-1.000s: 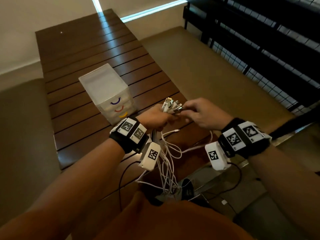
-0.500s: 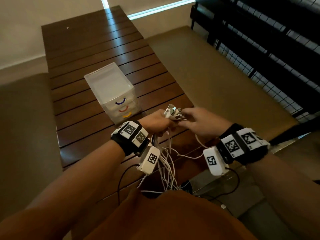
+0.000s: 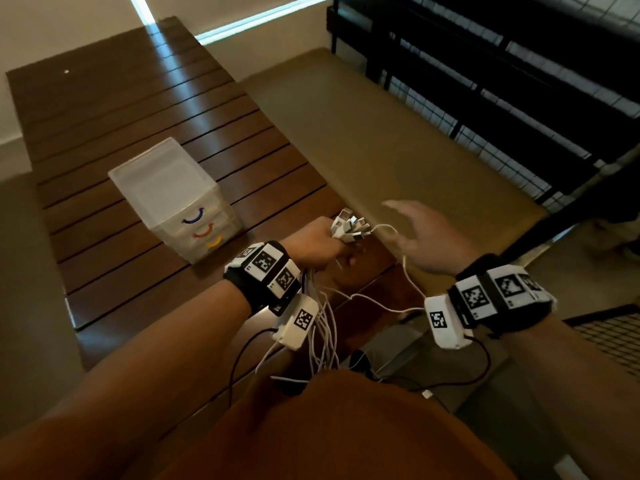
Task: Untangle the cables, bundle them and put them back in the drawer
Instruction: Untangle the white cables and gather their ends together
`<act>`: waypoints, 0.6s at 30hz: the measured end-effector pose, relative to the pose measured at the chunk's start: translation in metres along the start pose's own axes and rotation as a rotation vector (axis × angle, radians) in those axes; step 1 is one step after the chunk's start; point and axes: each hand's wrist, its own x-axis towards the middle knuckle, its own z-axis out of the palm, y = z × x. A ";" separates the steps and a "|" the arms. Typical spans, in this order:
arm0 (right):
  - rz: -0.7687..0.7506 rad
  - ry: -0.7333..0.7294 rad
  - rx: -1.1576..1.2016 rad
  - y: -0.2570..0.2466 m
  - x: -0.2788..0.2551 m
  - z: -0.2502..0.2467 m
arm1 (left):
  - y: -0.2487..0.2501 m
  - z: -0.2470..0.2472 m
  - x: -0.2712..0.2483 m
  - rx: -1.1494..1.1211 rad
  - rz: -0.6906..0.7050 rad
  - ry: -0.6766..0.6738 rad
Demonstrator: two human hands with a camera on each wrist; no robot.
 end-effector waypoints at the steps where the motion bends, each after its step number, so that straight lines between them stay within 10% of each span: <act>1: -0.017 -0.043 0.084 -0.003 -0.003 0.003 | 0.006 0.005 0.004 0.020 0.022 -0.013; 18: 0.279 0.256 0.523 0.088 -0.045 0.002 | 0.032 0.040 0.047 0.272 0.125 0.177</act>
